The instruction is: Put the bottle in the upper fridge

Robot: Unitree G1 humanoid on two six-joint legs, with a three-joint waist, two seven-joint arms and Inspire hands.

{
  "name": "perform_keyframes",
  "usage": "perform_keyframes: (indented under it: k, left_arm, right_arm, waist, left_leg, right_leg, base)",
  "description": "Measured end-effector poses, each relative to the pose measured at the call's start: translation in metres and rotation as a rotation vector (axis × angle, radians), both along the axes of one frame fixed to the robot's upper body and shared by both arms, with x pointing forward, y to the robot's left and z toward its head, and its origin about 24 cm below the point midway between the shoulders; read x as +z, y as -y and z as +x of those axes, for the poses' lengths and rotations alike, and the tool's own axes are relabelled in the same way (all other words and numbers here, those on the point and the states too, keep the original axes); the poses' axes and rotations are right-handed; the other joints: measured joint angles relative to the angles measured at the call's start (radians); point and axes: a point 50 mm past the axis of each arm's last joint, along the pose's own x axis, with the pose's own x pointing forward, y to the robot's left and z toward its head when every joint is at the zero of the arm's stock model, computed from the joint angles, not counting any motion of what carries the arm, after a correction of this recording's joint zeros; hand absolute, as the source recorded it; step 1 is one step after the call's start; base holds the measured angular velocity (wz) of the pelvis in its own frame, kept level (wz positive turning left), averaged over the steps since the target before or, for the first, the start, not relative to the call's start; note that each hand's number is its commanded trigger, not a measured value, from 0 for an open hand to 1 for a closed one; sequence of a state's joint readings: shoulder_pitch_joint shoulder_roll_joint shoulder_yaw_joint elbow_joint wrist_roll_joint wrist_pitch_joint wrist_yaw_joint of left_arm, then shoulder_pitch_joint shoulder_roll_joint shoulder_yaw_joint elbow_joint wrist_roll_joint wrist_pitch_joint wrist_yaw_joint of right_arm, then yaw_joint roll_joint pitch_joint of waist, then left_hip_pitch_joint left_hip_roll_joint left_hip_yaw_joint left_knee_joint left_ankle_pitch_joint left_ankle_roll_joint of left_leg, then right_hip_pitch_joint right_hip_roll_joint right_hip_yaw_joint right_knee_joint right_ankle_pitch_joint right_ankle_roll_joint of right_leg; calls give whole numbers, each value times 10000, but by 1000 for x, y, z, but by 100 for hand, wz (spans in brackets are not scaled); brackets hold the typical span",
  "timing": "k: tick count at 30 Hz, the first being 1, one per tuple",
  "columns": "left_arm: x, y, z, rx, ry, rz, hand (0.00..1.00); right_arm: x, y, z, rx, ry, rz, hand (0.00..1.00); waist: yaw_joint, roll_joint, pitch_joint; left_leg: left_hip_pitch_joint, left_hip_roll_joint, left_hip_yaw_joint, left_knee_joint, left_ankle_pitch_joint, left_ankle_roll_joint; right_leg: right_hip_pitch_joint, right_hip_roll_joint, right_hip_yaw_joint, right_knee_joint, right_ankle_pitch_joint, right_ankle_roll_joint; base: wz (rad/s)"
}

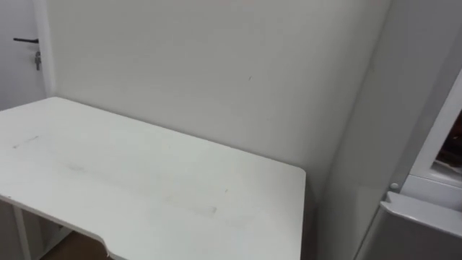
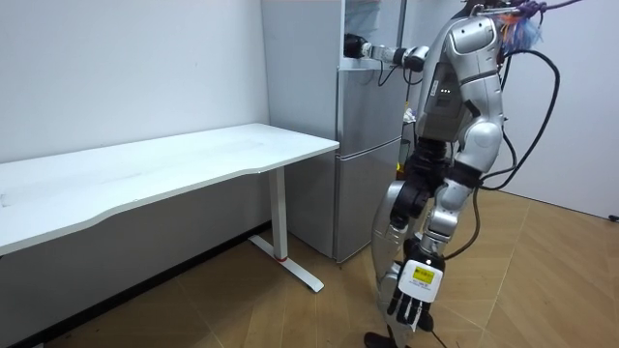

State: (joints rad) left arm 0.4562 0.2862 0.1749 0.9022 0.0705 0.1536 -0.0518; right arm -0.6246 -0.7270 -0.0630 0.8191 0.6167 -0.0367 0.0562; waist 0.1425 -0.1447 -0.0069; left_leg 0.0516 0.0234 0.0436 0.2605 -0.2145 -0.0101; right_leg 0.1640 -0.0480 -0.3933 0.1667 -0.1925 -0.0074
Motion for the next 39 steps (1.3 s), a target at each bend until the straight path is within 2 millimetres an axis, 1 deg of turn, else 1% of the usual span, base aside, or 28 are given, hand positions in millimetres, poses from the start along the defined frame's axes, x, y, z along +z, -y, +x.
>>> perform_keyframes:
  k: [5,12,17,20,21,23,26,29,32,34,36,39]
  left_arm:
    - [0,0,0,-3,3,-3,0]
    - [-1,0,7,-135,113,20,0]
    - [-1,-1,7,-121,123,140,0]
    - [-1,-1,7,-33,146,207,0]
    - [-1,0,7,-26,150,190,0]
    - [-1,0,7,-9,144,199,0]
    - [-1,0,9,53,162,395,0]
    - [-1,-2,17,102,360,683,0]
    - [-1,-4,20,321,510,939,0]
    - [-2,-1,20,370,512,960,0]
    - [-3,3,19,426,476,872,0]
    - [-5,7,19,476,448,749,0]
  right_arm:
    - [0,2,-1,41,-151,-6,0]
    - [1,3,-1,98,-120,-5,0]
    - [1,3,-1,102,-72,81,0]
    - [3,4,-2,0,36,218,0]
    - [5,4,-2,-28,126,295,0]
    - [8,5,-2,-90,268,356,0]
    - [14,2,-3,-209,526,245,0]
    - [16,3,-9,-382,783,218,0]
    - [15,1,-12,-557,859,220,0]
    - [16,-4,-14,-550,977,111,0]
    - [16,-8,-16,-521,1095,15,0]
    - [16,-11,-17,-564,1100,-71,0]
  waist:
    - [11,-47,22]
    - [0,-40,21]
    - [-17,-7,24]
    - [-131,51,21]
    - [-212,90,15]
    - [-263,154,12]
    - [-334,241,-22]
    - [-368,236,-30]
    - [-433,224,-37]
    - [-554,227,-33]
    - [-575,231,-31]
    - [-702,230,-30]
  left_leg:
    - [37,3,48,-14,-4,3]
    - [24,-2,102,-34,-15,18]
    - [72,0,104,-56,-16,20]
    - [92,-6,80,-25,-45,39]
    - [59,-17,75,-10,-50,46]
    - [28,-28,85,0,-56,59]
    - [-84,-33,98,17,-60,73]
    - [-63,-17,102,67,-59,74]
    - [-41,8,102,57,-61,71]
    - [-25,12,163,53,-61,71]
    - [14,49,371,3,-62,69]
    - [1,46,389,-82,-69,76]
  right_leg:
    - [-8,3,131,-2,-2,-3]
    - [-42,54,210,-11,-1,-1]
    - [24,84,305,-148,11,7]
    - [101,53,281,-167,11,16]
    - [99,51,290,-168,6,24]
    - [77,54,317,-163,3,35]
    - [-36,59,343,-132,20,53]
    - [-46,64,340,-84,34,54]
    - [-46,63,335,33,34,54]
    - [-52,55,350,30,36,57]
    - [-51,55,367,27,36,58]
    - [-43,45,368,30,36,59]
  base:
    - [-2]
    - [0]
    - [0]
    - [8]
    - [10]
    - [4]
    - [0]
    - [5]
    - [7]
    - [3]
    - [-10]
    - [-2]
